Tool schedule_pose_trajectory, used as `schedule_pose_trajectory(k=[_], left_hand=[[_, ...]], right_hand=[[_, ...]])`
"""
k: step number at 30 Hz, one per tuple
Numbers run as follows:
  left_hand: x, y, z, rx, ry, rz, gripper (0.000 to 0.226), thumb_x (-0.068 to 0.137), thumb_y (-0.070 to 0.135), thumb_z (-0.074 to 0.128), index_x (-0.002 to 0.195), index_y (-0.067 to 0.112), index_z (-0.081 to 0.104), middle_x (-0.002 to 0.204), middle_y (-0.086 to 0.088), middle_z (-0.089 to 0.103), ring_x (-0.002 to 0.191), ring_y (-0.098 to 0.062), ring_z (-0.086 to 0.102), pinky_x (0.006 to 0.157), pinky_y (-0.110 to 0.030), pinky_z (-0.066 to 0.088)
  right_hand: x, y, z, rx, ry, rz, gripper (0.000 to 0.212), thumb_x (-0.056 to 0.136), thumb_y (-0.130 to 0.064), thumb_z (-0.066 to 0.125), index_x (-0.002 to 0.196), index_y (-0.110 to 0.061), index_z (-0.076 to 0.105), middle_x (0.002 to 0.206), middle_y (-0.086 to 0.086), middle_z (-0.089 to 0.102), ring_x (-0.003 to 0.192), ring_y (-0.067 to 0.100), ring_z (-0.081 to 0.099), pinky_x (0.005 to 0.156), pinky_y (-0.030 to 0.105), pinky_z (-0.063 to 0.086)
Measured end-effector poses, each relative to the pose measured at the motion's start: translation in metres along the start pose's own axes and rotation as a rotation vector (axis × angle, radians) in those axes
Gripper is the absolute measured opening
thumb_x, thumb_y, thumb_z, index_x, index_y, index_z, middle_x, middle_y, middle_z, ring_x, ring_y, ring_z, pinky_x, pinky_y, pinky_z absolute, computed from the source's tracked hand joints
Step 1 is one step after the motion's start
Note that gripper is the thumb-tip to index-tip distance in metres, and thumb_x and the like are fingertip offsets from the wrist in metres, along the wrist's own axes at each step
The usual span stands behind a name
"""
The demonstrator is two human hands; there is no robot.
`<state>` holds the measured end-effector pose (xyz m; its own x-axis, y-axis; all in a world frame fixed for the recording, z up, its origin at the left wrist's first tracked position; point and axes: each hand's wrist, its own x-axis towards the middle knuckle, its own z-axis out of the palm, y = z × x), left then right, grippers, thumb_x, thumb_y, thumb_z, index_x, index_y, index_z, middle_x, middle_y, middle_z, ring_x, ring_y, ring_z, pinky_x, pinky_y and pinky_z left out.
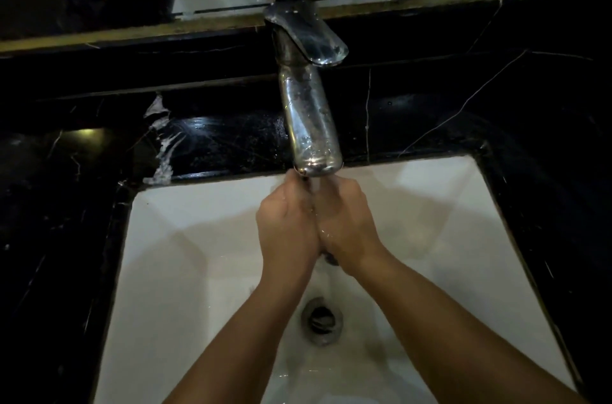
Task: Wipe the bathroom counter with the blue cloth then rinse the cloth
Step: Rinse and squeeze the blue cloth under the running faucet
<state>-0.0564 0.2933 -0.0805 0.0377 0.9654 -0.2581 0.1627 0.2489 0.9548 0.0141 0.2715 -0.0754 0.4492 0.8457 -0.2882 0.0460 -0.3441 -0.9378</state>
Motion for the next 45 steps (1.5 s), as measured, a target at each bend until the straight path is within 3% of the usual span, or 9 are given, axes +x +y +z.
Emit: schedule_pose_trajectory(k=[10, 15, 21, 25, 28, 32, 34, 39, 45], left_hand=[[0.003, 0.000, -0.052, -0.167, 0.101, -0.137, 0.019, 0.101, 0.017, 0.060, 0.093, 0.027, 0.074, 0.106, -0.009, 0.074, 0.096, -0.036, 0.069, 0.071, -0.052, 0.062], [-0.001, -0.003, -0.055, -0.049, 0.093, -0.086, 0.026, 0.103, 0.019, 0.056, 0.104, 0.041, 0.069, 0.111, 0.000, 0.069, 0.096, -0.027, 0.070, 0.074, -0.050, 0.063], [0.013, 0.011, -0.065, 0.306, 0.017, 0.121, 0.040, 0.093, 0.043, 0.065, 0.122, 0.033, 0.039, 0.102, -0.001, 0.063, 0.096, -0.021, 0.065, 0.076, -0.032, 0.051], [-0.010, 0.038, -0.044, -0.178, -0.254, -0.140, 0.053, 0.079, 0.052, 0.067, 0.123, 0.029, 0.049, 0.090, 0.004, 0.077, 0.081, -0.013, 0.074, 0.065, -0.033, 0.057], [-0.011, 0.031, -0.038, -0.489, -0.298, -0.369, 0.062, 0.071, 0.029, 0.076, 0.128, 0.019, 0.054, 0.095, -0.006, 0.078, 0.077, -0.020, 0.075, 0.056, -0.034, 0.058], [-0.004, 0.014, -0.043, -0.643, -0.269, -0.416, 0.039, 0.096, 0.007, 0.057, 0.135, 0.014, 0.058, 0.123, -0.016, 0.072, 0.101, -0.031, 0.074, 0.072, -0.044, 0.063], [-0.004, 0.011, -0.047, -0.699, -0.262, -0.464, 0.037, 0.101, 0.009, 0.050, 0.135, 0.019, 0.061, 0.126, -0.012, 0.072, 0.110, -0.032, 0.072, 0.076, -0.045, 0.062], [-0.010, 0.007, -0.048, -0.840, -0.383, -0.492, 0.048, 0.098, 0.009, 0.045, 0.144, 0.020, 0.055, 0.138, -0.015, 0.064, 0.124, -0.038, 0.063, 0.093, -0.053, 0.058], [-0.009, 0.005, -0.058, -0.245, -0.262, -0.199, 0.056, 0.102, 0.001, 0.050, 0.138, 0.044, 0.052, 0.128, 0.002, 0.069, 0.104, -0.019, 0.074, 0.071, -0.036, 0.063]], right_hand=[[-0.012, 0.006, -0.038, 0.145, 0.191, 0.112, 0.015, 0.100, -0.021, 0.059, 0.101, -0.035, 0.066, 0.110, -0.009, 0.069, 0.108, 0.021, 0.066, 0.099, 0.050, 0.053], [-0.022, 0.001, -0.041, 0.078, 0.199, 0.003, 0.027, 0.102, -0.019, 0.054, 0.103, -0.045, 0.060, 0.101, -0.010, 0.071, 0.088, 0.006, 0.069, 0.066, 0.017, 0.054], [-0.022, -0.025, -0.042, 0.160, 0.138, -0.159, 0.018, 0.103, -0.027, 0.054, 0.118, -0.037, 0.055, 0.089, -0.011, 0.075, 0.081, 0.004, 0.072, 0.070, 0.023, 0.060], [-0.031, -0.036, -0.028, 0.347, -0.116, -0.039, 0.022, 0.104, -0.039, 0.040, 0.120, -0.027, 0.050, 0.086, -0.002, 0.075, 0.067, 0.009, 0.070, 0.057, 0.023, 0.056], [-0.035, -0.037, -0.023, 0.354, -0.239, 0.075, 0.034, 0.099, -0.049, 0.040, 0.123, -0.026, 0.047, 0.098, 0.008, 0.079, 0.083, 0.028, 0.077, 0.074, 0.040, 0.063], [-0.033, -0.022, -0.051, 0.192, 0.041, 0.020, 0.013, 0.105, -0.022, 0.045, 0.115, -0.025, 0.054, 0.085, 0.008, 0.077, 0.067, 0.024, 0.073, 0.056, 0.032, 0.060], [-0.031, -0.003, -0.065, 0.007, 0.182, 0.054, 0.014, 0.103, -0.025, 0.049, 0.116, -0.027, 0.054, 0.091, 0.006, 0.074, 0.076, 0.015, 0.070, 0.071, 0.035, 0.059], [-0.033, 0.012, -0.051, 0.351, -0.137, 0.452, 0.054, 0.089, -0.061, 0.053, 0.135, -0.033, 0.049, 0.122, 0.005, 0.067, 0.106, 0.027, 0.071, 0.087, 0.054, 0.060], [-0.020, 0.016, -0.051, 0.290, 0.002, 0.174, 0.065, 0.091, -0.001, 0.065, 0.139, -0.041, 0.048, 0.124, 0.008, 0.068, 0.099, 0.023, 0.074, 0.080, 0.039, 0.063]])
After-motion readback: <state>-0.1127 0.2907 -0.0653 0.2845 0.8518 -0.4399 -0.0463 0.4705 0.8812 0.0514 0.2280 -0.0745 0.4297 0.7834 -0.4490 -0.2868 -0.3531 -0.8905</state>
